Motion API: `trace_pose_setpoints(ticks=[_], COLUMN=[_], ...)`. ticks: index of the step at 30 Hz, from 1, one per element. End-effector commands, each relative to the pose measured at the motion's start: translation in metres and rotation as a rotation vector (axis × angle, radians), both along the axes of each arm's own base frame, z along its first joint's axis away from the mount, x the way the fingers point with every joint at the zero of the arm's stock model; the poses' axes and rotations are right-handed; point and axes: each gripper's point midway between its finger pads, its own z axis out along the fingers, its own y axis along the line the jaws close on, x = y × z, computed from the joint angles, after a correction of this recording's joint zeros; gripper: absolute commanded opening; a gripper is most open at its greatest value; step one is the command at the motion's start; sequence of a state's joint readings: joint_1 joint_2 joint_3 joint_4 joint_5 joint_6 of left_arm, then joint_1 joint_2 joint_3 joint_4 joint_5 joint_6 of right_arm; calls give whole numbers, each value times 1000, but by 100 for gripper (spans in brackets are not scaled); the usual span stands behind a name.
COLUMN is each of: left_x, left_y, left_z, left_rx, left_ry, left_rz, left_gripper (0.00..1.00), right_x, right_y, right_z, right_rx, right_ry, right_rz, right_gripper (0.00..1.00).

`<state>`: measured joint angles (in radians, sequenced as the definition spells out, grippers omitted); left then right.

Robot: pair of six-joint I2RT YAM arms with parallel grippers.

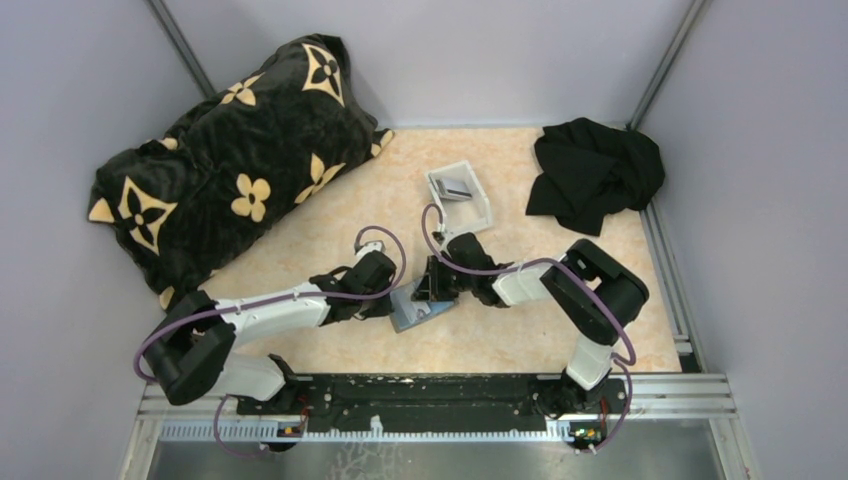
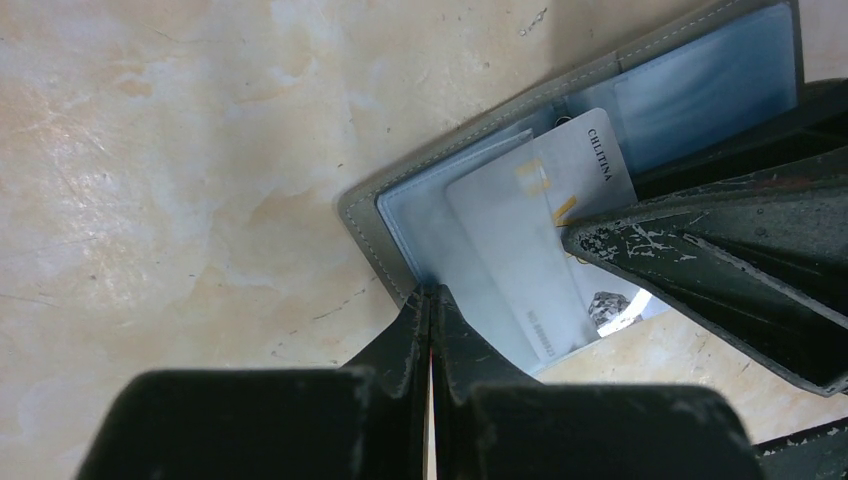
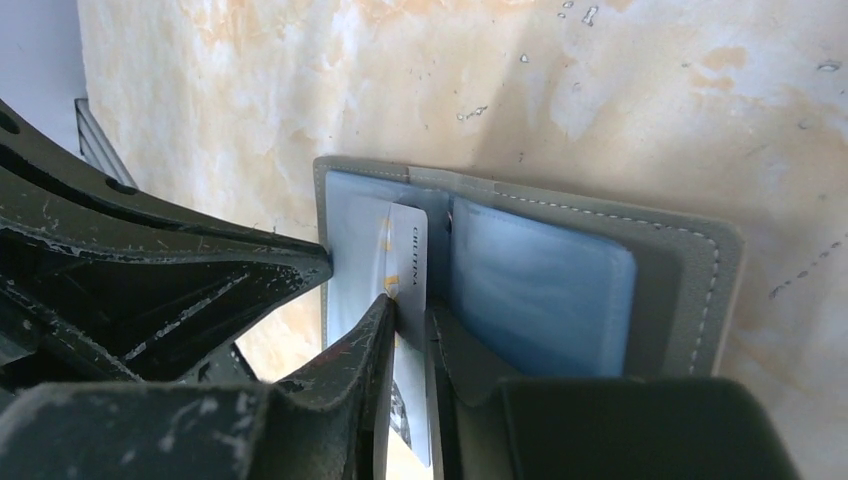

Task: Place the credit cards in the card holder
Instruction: Insert the credit card into the card holder.

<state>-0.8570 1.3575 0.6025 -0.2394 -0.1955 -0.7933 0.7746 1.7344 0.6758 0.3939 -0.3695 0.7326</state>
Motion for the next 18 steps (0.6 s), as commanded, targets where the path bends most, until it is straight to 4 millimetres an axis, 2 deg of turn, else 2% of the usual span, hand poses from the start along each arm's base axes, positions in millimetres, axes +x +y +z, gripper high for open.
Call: trace_pose_setpoints(ticks=[1, 6, 16, 18], left_x=[-40, -40, -33, -33], left_y=[32, 33, 30, 30], left_z=[-34, -32, -22, -20], left_rx=[134, 129, 111, 107], left_ry=[146, 135, 99, 93], left_rz=[-26, -22, -14, -16], left_gripper=[1, 2, 2, 2], right_x=[-11, -3, 6, 7], right_y=[-10, -13, -16, -16], right_z=[-12, -3, 1, 3], right_rx=[-115, -154, -230, -231], right_ry=[-4, -48, -96, -105], right_rz=[23, 14, 18, 15], right_gripper=[19, 24, 39, 40])
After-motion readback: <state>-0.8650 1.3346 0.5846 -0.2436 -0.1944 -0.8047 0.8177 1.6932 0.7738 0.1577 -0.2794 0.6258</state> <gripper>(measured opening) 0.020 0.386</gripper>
